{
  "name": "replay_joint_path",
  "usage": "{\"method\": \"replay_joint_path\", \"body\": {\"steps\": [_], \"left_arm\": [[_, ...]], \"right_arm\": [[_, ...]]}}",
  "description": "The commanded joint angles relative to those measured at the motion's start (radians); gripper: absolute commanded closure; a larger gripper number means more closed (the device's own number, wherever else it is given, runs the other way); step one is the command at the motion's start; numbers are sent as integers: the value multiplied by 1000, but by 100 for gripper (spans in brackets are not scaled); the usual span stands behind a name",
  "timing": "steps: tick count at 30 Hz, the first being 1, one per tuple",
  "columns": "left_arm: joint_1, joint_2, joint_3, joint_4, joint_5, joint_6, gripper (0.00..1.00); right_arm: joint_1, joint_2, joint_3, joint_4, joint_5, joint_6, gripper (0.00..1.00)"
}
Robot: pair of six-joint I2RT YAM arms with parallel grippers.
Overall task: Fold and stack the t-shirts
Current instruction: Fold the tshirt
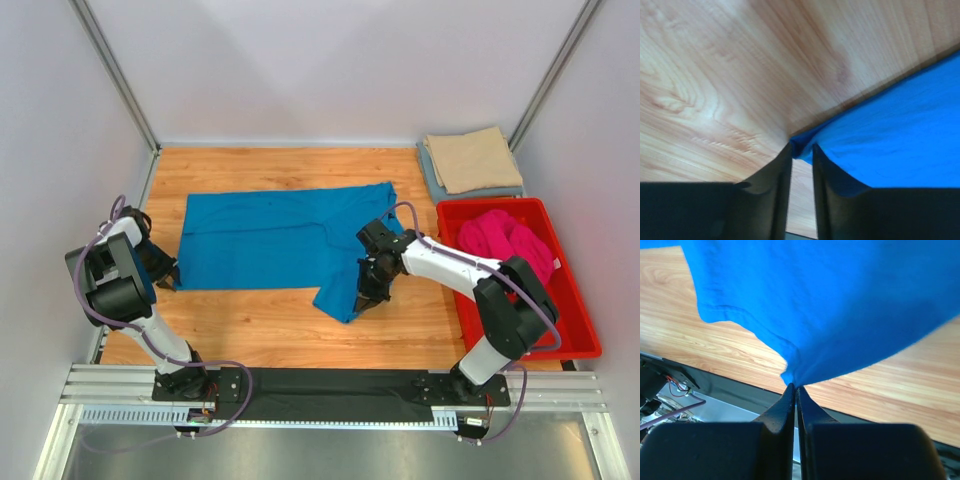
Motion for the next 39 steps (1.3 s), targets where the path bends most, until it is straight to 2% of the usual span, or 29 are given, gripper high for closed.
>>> {"method": "replay_joint_path", "body": {"steps": [1, 2, 5, 17, 22, 39], "left_arm": [[1, 15, 24, 20, 21, -7, 74], [1, 15, 32, 7, 21, -13, 86], [1, 6, 56, -13, 43, -37, 100], [1, -11, 133, -17, 140, -100, 100], [1, 34, 210, -56, 117, -111, 100], [-17, 192, 385, -106, 139, -172, 100]], "right_arm": [[-41, -41, 74, -130, 38, -50, 100], [-55, -43, 101, -150, 50, -54, 100], [-80, -47, 143, -222, 95, -73, 100], [-141, -6, 373, -343, 161, -114, 100], [-173, 55, 460, -377, 184, -137, 100], [-434, 261, 781, -436, 158, -211, 100]]}}
